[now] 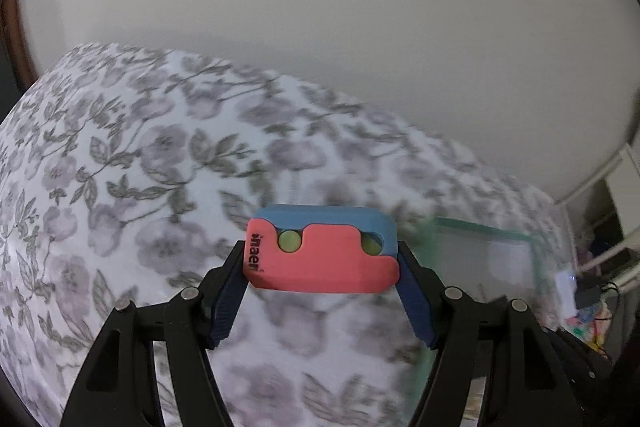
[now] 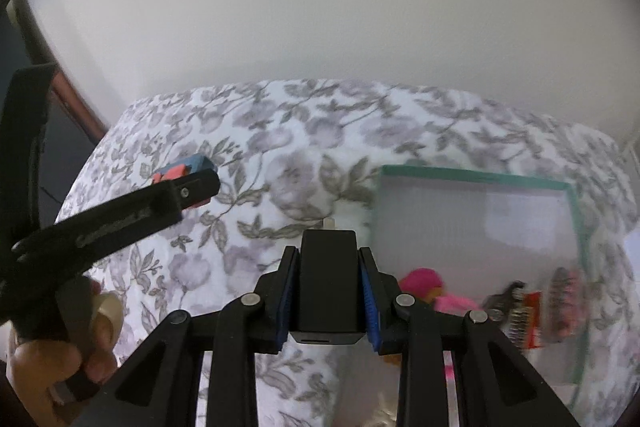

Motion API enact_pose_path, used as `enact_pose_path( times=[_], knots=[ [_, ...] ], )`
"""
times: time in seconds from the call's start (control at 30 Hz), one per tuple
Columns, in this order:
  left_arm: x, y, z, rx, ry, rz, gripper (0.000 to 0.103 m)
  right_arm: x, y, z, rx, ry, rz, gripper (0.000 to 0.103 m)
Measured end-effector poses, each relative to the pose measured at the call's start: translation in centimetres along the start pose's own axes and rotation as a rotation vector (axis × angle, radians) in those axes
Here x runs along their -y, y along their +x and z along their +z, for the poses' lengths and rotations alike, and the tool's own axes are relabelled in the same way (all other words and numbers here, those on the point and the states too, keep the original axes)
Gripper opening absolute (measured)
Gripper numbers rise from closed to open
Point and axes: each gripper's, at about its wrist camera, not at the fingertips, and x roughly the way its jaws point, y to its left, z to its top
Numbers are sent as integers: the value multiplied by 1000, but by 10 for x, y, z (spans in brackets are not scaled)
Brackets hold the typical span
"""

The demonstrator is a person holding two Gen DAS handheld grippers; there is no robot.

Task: Organize rigid objects
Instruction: 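Carry the eraser case and black charger over the tray with both tools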

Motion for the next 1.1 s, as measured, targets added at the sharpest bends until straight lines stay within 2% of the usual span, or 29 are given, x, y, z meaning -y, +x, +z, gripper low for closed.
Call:
enact_pose_path(
  times=[0.13,0.2,0.4,0.57,0.73,0.9,1.1],
  knots=[
    [31,-14,-9,-8,14,-51,71,23,-23,2,24,35,-20,31],
    [47,-20,-15,-6,31,-71,71,34,-36,1,40,45,-50,23],
    [85,-25,-37,-36,72,-114,71,68,-65,-5,55,90,-93,23],
    [113,-20,-59,-85,128,-126,71,95,-77,-13,52,165,-83,23],
    [127,-13,-72,-115,175,-142,71,114,-79,-20,37,206,-120,22],
    [131,3,-81,-159,205,-117,71,133,-74,-27,3,232,-172,22],
    [137,20,-92,-213,238,-91,71,143,-65,-31,-19,248,-171,22]
  ],
)
